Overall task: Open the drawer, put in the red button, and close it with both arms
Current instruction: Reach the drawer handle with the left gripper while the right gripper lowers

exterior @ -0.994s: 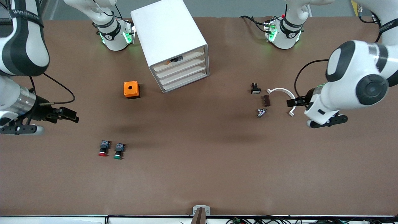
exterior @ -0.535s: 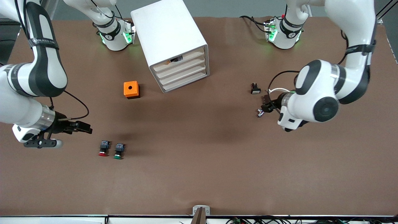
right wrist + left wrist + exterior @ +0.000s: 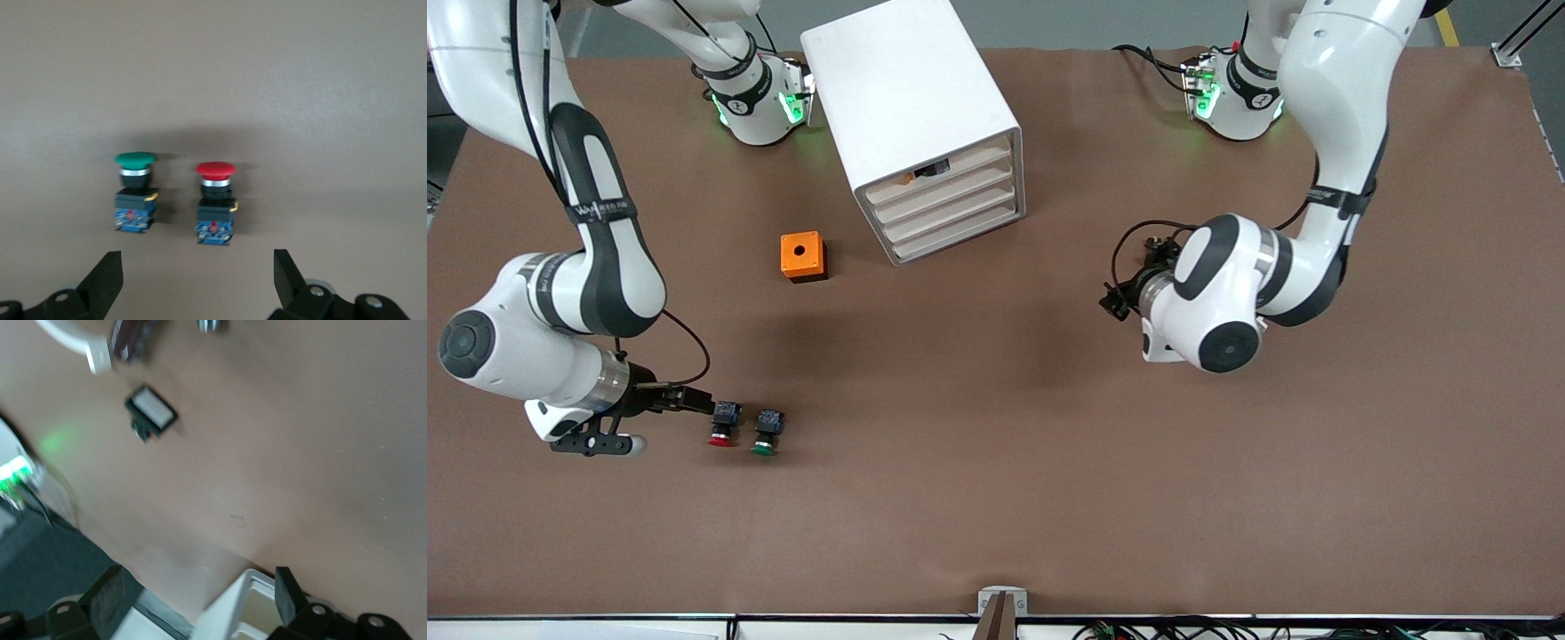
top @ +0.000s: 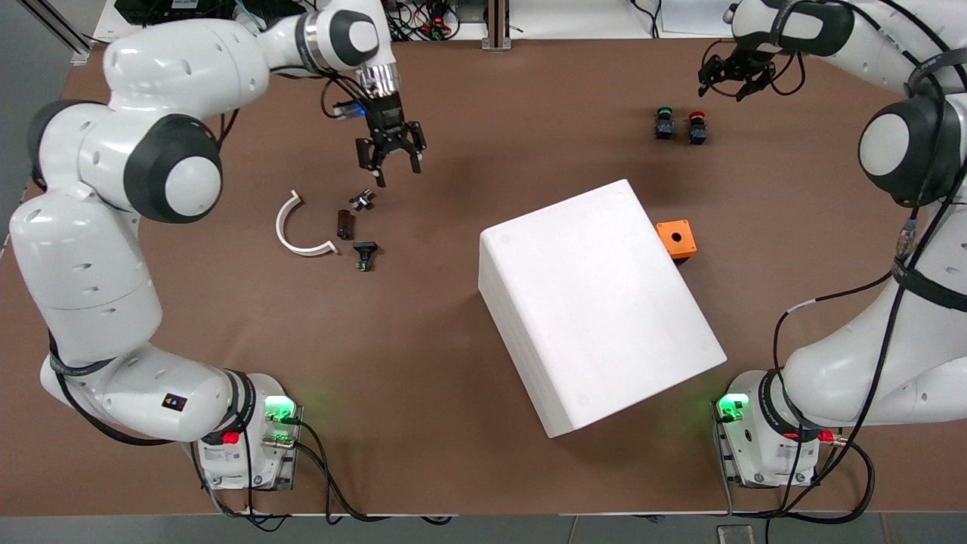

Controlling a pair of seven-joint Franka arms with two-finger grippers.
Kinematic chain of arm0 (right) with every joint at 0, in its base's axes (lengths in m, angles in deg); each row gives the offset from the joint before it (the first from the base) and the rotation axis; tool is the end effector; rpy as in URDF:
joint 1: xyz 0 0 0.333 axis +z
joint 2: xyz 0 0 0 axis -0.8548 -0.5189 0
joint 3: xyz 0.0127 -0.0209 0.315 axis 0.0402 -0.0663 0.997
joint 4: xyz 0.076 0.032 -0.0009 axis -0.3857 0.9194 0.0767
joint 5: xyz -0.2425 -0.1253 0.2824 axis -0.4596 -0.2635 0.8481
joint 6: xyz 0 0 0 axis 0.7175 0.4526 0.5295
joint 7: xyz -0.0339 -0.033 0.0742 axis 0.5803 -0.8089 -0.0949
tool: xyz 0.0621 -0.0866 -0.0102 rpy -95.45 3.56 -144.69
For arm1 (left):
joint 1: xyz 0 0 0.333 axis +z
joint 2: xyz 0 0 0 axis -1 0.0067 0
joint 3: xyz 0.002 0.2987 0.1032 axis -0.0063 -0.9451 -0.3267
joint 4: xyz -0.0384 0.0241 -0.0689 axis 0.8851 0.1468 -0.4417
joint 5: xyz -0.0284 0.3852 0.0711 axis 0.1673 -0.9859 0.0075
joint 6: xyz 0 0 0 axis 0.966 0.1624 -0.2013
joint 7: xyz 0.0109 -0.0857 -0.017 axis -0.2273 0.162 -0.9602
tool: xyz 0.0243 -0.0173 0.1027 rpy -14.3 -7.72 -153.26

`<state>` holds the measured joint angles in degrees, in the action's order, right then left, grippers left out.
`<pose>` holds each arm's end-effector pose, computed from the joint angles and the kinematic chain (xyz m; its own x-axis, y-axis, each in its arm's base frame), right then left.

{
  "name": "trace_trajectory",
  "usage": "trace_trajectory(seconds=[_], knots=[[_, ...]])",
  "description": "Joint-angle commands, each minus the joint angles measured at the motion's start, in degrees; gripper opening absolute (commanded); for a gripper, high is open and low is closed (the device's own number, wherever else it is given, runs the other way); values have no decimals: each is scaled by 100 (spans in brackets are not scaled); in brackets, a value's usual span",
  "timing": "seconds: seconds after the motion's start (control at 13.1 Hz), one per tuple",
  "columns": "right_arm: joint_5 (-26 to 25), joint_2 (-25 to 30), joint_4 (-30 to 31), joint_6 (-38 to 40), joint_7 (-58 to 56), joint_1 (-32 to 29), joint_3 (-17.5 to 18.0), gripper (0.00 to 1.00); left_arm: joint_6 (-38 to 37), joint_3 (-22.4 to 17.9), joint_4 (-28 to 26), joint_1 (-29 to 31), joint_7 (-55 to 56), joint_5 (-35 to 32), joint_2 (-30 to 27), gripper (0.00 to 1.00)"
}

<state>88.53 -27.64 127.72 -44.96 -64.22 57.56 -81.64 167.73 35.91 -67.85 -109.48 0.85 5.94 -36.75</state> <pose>0.6806 -0.0103 0.2821 0.9977 -0.0680 -0.0028 -0.0678 -0.9902 -0.1222 0.5421 -0.3181 0.2763 0.4285 0.7468 -0.5086 0.6246 -0.6516 -0.4305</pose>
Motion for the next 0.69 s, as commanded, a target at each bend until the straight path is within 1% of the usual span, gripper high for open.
trace_trajectory(seconds=[0.0,0.15,0.31,0.46,0.61], knots=[[24,-332,-24,-281,-109,-101,47,100,70,-31,275,-455,1297,317,316,100],[41,-543,89,-762,-100,-58,47,100,62,-22,320,-754,2387,738,457,100],[42,-658,361,-1299,-100,-31,56,100,62,-22,320,-1045,3180,1396,563,100],[68,-667,520,-1424,-82,-5,56,99,-69,-22,303,-1107,3997,2239,729,100],[77,-667,608,-1390,23,82,56,90,-105,-22,303,-1116,4630,2961,879,100]])
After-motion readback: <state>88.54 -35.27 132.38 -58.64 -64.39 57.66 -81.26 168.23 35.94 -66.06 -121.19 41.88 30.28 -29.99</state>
